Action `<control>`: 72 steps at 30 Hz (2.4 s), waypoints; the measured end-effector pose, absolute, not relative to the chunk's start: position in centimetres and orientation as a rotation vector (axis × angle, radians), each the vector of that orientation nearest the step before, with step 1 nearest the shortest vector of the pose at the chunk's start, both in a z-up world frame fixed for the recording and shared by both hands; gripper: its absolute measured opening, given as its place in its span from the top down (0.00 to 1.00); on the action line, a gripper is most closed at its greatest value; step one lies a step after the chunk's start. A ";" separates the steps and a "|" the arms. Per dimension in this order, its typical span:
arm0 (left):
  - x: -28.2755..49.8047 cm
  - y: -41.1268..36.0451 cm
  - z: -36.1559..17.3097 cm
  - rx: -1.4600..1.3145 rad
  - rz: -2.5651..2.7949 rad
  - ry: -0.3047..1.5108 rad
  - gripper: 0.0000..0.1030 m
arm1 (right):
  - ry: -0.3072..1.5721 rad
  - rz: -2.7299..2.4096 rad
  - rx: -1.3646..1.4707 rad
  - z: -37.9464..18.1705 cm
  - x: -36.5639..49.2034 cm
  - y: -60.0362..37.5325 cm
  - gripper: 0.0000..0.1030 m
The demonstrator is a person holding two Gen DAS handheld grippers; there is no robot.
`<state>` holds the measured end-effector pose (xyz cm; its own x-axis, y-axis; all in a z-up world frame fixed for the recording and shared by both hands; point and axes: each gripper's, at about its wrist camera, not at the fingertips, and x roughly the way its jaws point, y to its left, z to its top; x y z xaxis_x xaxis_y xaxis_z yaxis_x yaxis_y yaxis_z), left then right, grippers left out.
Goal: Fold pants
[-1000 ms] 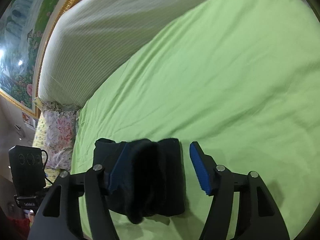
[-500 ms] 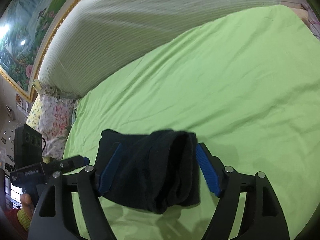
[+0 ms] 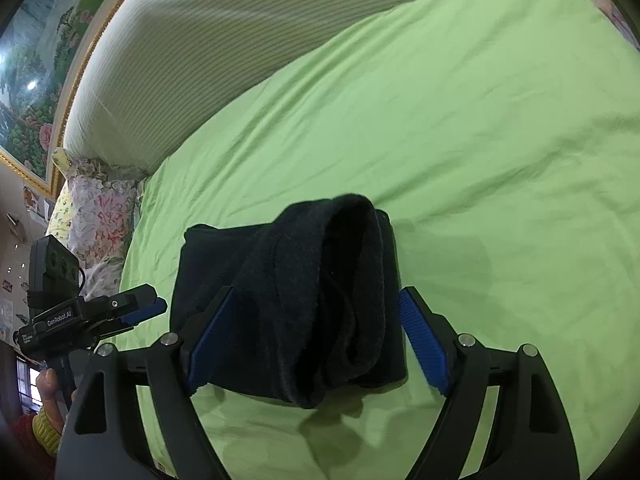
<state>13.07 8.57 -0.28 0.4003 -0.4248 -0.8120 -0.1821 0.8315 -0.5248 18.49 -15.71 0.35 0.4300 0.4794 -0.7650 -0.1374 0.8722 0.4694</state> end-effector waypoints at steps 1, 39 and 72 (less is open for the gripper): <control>13.2 8.6 -0.6 -0.603 -0.162 1.173 0.30 | 1.067 0.396 0.362 0.2 18.6 -15.8 0.20; 14.2 11.0 -7.6 -0.657 -0.094 1.247 0.55 | 1.153 0.427 0.479 -5.5 20.0 -17.9 0.29; 20.1 14.3 0.5 -0.614 -0.044 1.065 0.69 | 1.046 0.587 0.376 -0.3 29.8 -11.7 0.58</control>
